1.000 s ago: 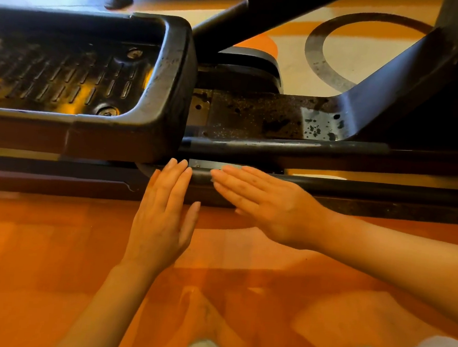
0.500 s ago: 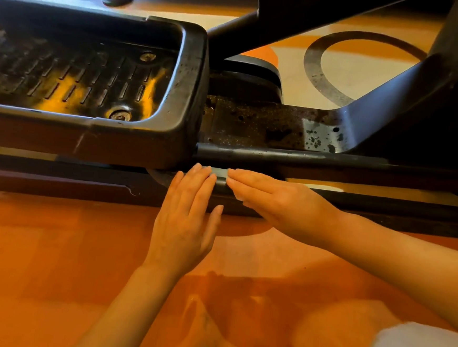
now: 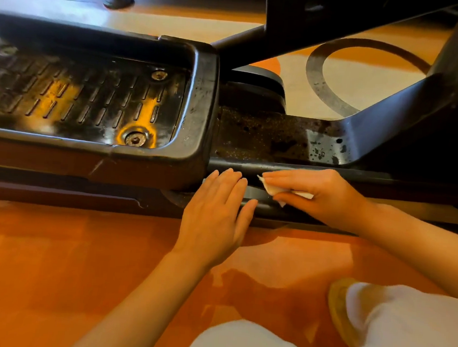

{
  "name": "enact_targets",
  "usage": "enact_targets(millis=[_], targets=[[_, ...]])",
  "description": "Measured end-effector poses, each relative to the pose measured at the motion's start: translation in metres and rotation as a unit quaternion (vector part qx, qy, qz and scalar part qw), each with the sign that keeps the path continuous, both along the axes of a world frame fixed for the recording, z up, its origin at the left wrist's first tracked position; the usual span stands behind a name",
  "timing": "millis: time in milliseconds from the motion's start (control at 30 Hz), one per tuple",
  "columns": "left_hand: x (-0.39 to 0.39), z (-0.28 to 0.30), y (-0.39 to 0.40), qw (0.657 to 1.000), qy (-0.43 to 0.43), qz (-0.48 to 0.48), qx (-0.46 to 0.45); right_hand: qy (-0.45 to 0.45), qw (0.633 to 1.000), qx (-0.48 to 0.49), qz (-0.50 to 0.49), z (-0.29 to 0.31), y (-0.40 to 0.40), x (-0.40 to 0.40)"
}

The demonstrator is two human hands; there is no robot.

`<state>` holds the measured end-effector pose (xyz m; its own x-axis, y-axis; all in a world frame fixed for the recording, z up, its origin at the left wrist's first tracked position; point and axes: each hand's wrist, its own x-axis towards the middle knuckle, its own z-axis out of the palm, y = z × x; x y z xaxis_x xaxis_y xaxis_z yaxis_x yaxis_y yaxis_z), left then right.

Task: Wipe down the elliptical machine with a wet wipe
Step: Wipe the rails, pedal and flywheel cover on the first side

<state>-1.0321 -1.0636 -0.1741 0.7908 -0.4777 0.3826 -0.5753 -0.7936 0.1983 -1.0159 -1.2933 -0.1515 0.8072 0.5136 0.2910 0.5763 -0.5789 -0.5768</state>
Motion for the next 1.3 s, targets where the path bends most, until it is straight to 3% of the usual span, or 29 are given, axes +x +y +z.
enact_targets(millis=[133, 367, 567, 667, 800, 967, 1133, 1300], targets=[[0.009, 0.001, -0.011, 0.999, -0.007, 0.043, 0.028, 0.016, 1.0, -0.014, -0.006, -0.015, -0.017, 0.043], [0.008, -0.008, -0.02, 0.993, -0.034, 0.101, 0.048, 0.063, 0.992, -0.075, 0.086, -0.053, -0.022, 0.111], [0.011, 0.009, -0.028, 0.988, 0.044, 0.124, 0.083, 0.069, 0.981, -0.088, 0.156, -0.07, -0.022, 0.153], [0.017, 0.013, -0.031, 0.985, 0.078, 0.109, 0.11, 0.064, 0.96, -0.152, 0.226, -0.078, -0.015, 0.166], [0.019, 0.012, -0.03, 0.984, 0.071, 0.089, 0.135, 0.164, 0.908, -0.214, 0.32, -0.086, -0.016, 0.186], [0.017, 0.01, -0.031, 0.987, 0.068, 0.083, 0.122, 0.092, 0.879, -0.272, 0.38, -0.091, -0.009, 0.2], [0.016, 0.012, -0.031, 0.987, 0.064, 0.085, 0.117, 0.069, 0.893, -0.233, 0.379, -0.09, 0.027, 0.208], [0.018, 0.01, -0.031, 0.989, 0.053, 0.085, 0.11, 0.103, 0.885, -0.205, 0.405, -0.103, -0.026, 0.206]])
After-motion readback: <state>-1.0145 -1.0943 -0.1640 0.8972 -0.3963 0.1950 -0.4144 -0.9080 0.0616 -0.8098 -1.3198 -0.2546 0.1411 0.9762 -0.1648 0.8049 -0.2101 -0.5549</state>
